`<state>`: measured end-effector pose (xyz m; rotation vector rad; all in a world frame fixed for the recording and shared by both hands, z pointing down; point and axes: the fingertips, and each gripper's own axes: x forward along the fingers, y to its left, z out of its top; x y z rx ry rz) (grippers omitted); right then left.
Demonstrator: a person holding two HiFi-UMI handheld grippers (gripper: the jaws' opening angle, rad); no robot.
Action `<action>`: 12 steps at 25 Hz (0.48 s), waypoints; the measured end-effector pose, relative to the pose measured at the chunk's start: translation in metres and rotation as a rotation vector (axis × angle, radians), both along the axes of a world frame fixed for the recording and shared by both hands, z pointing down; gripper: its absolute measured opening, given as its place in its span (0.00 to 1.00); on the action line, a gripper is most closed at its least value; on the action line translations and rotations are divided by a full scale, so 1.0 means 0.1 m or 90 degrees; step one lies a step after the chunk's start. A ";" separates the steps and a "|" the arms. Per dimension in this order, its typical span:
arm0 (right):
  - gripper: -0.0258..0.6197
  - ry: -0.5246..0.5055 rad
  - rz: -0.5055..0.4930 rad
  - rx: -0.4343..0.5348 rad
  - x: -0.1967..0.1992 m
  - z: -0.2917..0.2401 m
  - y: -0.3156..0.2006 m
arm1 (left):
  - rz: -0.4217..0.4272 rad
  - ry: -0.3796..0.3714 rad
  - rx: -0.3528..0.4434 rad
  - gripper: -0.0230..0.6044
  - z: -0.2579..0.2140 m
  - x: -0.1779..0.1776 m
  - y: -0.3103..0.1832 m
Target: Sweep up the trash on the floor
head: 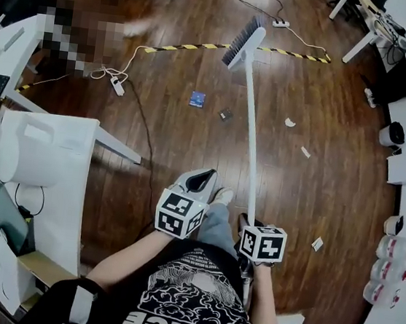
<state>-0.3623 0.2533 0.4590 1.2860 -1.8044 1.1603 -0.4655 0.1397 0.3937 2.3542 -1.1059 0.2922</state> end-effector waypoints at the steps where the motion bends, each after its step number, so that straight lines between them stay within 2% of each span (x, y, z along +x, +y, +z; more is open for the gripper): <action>1: 0.04 -0.002 -0.007 -0.005 0.02 0.03 -0.09 | -0.007 -0.002 0.000 0.04 0.01 0.01 -0.10; 6: 0.04 -0.010 -0.048 -0.036 0.16 0.20 -0.62 | -0.043 -0.010 -0.002 0.04 0.02 0.11 -0.67; 12: 0.04 -0.021 -0.093 -0.077 0.48 0.34 -1.22 | -0.069 -0.029 -0.012 0.04 0.06 0.43 -1.33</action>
